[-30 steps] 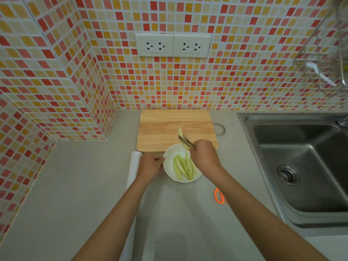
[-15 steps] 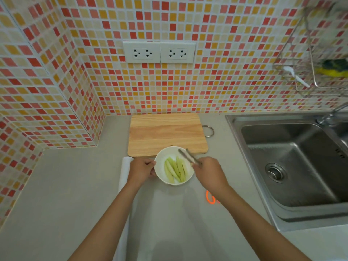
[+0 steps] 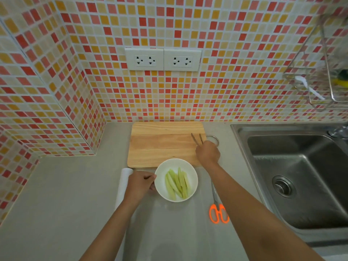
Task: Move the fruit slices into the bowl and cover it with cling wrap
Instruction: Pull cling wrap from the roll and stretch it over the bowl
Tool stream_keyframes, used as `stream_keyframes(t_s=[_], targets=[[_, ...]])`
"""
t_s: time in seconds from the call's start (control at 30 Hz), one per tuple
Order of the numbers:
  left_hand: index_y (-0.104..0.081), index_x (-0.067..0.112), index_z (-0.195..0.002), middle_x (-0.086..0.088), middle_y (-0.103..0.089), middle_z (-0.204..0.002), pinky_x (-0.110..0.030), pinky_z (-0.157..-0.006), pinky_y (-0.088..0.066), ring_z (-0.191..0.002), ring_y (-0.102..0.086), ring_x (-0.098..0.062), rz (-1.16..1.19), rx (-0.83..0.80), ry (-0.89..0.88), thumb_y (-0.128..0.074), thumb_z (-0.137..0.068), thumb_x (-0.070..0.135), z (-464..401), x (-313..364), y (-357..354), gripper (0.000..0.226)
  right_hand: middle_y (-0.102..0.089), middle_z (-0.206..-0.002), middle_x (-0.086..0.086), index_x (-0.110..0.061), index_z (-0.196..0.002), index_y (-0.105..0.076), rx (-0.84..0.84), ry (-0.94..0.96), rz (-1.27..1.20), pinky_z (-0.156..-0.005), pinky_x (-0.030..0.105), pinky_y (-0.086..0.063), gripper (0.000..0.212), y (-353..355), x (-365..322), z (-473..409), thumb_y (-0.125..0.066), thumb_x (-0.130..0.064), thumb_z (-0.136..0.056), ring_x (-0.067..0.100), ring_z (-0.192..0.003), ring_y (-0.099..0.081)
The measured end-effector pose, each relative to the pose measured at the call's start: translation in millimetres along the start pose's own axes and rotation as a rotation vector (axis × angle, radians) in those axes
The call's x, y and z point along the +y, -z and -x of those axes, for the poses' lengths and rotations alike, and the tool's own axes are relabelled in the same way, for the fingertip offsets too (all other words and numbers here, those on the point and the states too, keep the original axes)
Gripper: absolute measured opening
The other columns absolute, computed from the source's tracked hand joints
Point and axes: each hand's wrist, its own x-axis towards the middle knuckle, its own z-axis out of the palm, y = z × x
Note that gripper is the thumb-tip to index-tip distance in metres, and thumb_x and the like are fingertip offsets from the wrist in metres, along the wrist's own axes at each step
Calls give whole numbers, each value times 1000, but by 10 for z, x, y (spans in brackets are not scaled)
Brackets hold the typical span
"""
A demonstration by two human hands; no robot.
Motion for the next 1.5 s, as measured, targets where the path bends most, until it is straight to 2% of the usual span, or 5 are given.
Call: stream_keyframes(t_s=[0.53,0.7,0.9,1.1,1.5], targets=[[-75,26,-69,-14,-75,-72,-39,-77,-59,-73,-72,-30,4,-18,9,-61,-91,11,-3,14,14,30,-55,-122,13,-5,-116,-60,45,40,81,-82,38,-50,45,-91,-29,-158,-53,-42,-91,30,-109,-59],[-80,19,-91,4,-77,-76,-32,-76,-58,-71,-73,-11,-21,-41,35,-62,-92,21,21,6,36,18,-69,-88,13,-9,-82,-66,-17,99,-108,-67,32,-45,46,89,194,360,-40,-43,-98,32,-84,-65],[-76,13,-99,-5,-77,-82,-33,-67,-61,-66,-75,-25,29,-80,59,-55,-96,13,134,-9,7,21,-59,-50,15,-9,-58,-49,-325,146,-343,-47,27,-43,41,-11,554,1016,-40,-17,-97,22,-37,-56],[-74,-5,-89,-20,-75,-81,-42,-71,-61,-62,-74,-26,-48,-62,13,-53,-95,8,316,-24,-34,26,-49,-37,10,-11,-50,-41,-267,156,-400,-47,20,-36,43,-38,626,1266,-36,-4,-92,14,-31,-48],[-76,2,-91,-15,-76,-81,-44,-69,-62,-65,-74,-31,-32,-68,42,-54,-95,8,634,-140,-32,23,-48,-36,6,-10,-50,-41,-270,159,-374,-45,21,-43,44,-23,770,1620,-37,-4,-93,11,-31,-48]])
